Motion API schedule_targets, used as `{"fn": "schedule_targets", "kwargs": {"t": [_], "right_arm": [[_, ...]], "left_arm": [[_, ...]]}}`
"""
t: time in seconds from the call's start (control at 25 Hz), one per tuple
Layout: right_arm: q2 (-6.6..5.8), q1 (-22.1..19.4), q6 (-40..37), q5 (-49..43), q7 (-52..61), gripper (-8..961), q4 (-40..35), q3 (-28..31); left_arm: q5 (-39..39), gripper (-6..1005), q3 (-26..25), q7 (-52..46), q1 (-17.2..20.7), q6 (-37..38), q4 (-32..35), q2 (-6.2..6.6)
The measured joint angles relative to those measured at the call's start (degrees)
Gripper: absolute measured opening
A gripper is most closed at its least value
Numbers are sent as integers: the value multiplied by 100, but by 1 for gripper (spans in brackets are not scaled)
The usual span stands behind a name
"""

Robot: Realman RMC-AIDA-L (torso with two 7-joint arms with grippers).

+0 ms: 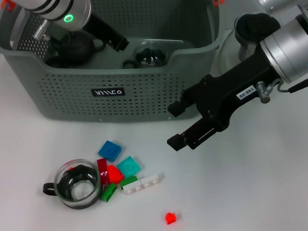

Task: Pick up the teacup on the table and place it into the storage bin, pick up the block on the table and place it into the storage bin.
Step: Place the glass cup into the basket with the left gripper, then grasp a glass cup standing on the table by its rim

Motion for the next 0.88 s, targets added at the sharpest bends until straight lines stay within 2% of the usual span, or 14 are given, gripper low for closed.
{"fn": "schedule_targets", "kwargs": {"t": [0.12,0.28,0.36,0.56,0.76,0.88], "right_arm": [[0,-15,14,0,-7,900,0,1],[-7,-31,22,14,-28,900,0,4],[-12,-34,22,17,-33,900,-1,7],[-29,-37,22,17,-35,900,-6,43],[-40,-44,38,12,-68,901,-4,111],[-48,-44,67,7,-127,901,-5,143]], "left_arm": [[0,209,-10,-8,1,-6,-7,11],[-1,309,-76,-194,8,62,-165,69],[-1,359,-86,-312,46,300,-361,106],[-1,588,-129,-496,269,1257,-1054,212],[0,605,-148,-600,667,2525,-2100,235],[-1,604,-149,-605,926,3099,-2757,169]]}}
